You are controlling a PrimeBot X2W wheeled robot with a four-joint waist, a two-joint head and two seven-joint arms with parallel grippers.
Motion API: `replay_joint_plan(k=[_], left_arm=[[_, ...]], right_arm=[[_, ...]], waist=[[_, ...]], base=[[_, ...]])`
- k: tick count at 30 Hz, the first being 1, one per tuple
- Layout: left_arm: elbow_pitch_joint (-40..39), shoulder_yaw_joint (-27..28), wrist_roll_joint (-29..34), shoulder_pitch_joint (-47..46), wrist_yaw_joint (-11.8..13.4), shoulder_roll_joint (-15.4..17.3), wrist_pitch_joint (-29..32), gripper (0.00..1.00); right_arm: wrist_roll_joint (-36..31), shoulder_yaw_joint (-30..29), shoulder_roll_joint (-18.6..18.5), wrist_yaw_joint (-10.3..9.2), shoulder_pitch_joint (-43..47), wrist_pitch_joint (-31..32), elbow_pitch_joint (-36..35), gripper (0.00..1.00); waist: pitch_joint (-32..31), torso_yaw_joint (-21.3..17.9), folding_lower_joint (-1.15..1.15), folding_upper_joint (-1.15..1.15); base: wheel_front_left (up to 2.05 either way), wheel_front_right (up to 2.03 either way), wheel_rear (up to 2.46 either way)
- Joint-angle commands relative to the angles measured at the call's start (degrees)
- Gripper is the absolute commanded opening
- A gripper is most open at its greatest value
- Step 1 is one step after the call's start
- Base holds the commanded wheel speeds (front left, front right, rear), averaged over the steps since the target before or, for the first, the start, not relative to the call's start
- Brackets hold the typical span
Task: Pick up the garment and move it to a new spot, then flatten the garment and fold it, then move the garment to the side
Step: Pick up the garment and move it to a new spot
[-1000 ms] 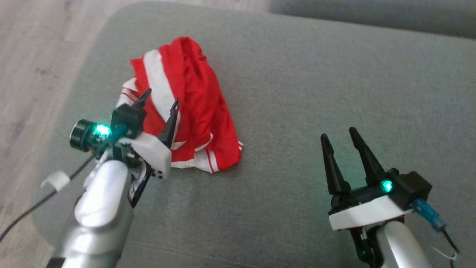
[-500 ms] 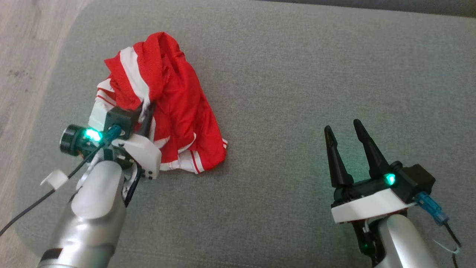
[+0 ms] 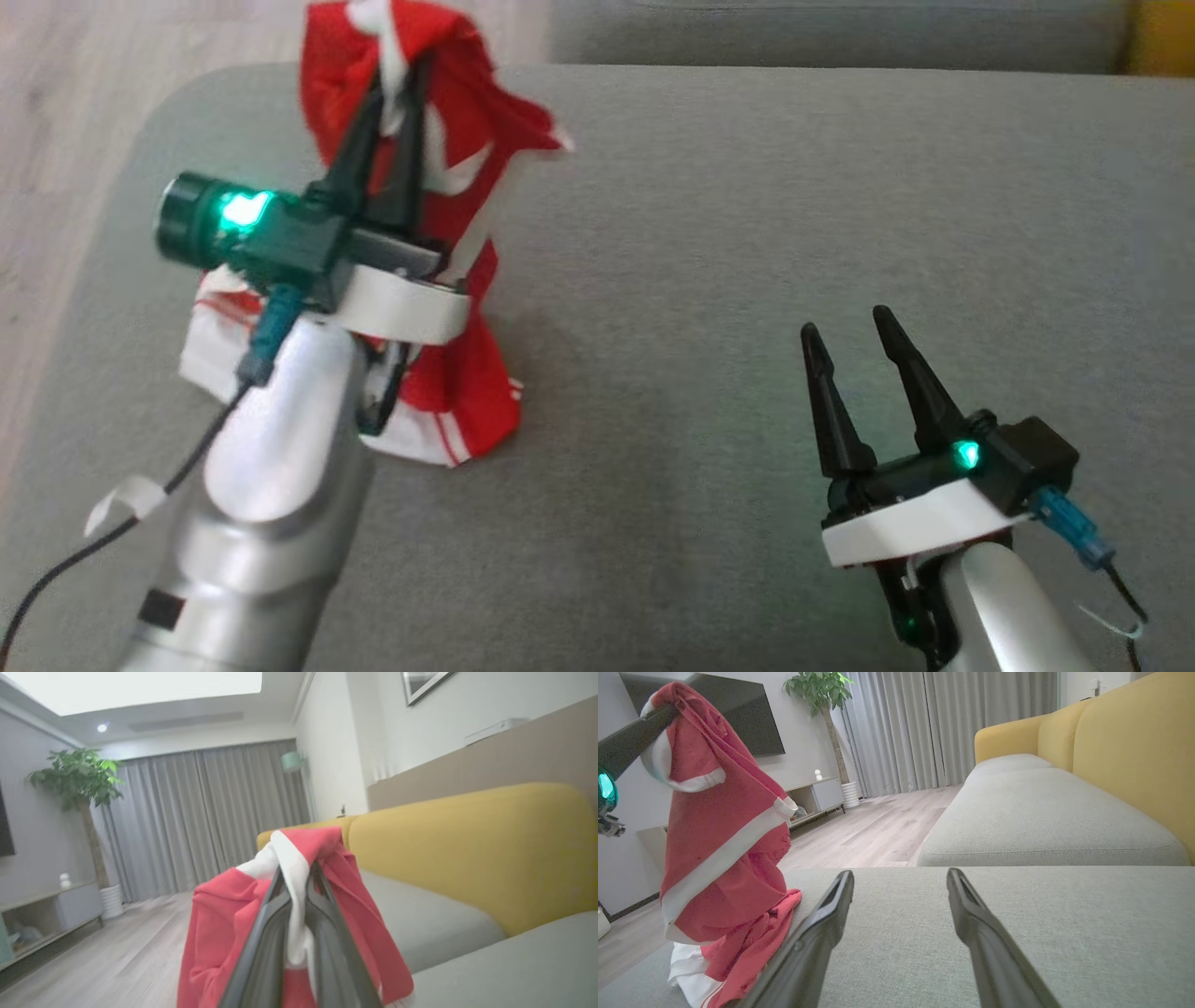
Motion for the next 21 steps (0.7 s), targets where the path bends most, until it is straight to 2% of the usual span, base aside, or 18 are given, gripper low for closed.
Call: replay_joint_plan(k=[1, 8, 10, 17, 21], left_arm=[[-3.2, 0.6, 0.4, -2.4, -0.2, 0.7, 0.5, 0.00], [-7.7, -4.6, -0.4, -3.6, -1.7, -2.0, 5.5, 0.00], [-7.9, -5.3, -0.5, -4.0, -1.6, -2.3, 5.8, 0.00], [-6.5, -9.3, -1.4, -8.6, -0.1, -3.4, 5.4, 0.00], [-3.6, -12.0, -3.6, -10.7, 0.5, -3.6, 4.8, 0.00]], right_arm=[[0.4, 1.6, -0.2, -0.04, -0.6, -0.6, -2.2, 1.00], [2.5, 2.6, -0.2, -0.04, -2.2, -0.6, -3.5, 1.00], [2.9, 2.8, -0.2, -0.04, -2.6, -0.6, -3.7, 1.00], [5.8, 3.9, -0.2, -0.04, -4.1, -0.6, -5.5, 1.00], [7.4, 3.8, -0.2, -0.04, -4.3, -0.6, -6.3, 1.00]], waist=[[-0.2, -3.0, 0.01, 0.00], [2.5, -12.5, 0.01, 0.00], [3.1, -14.0, 0.01, 0.00], [7.4, -24.7, 0.01, 0.00], [9.0, -28.7, 0.01, 0.00]], base=[[0.00, 0.00, 0.00], [0.00, 0.00, 0.00], [0.00, 0.00, 0.00], [0.00, 0.00, 0.00], [0.00, 0.00, 0.00]])
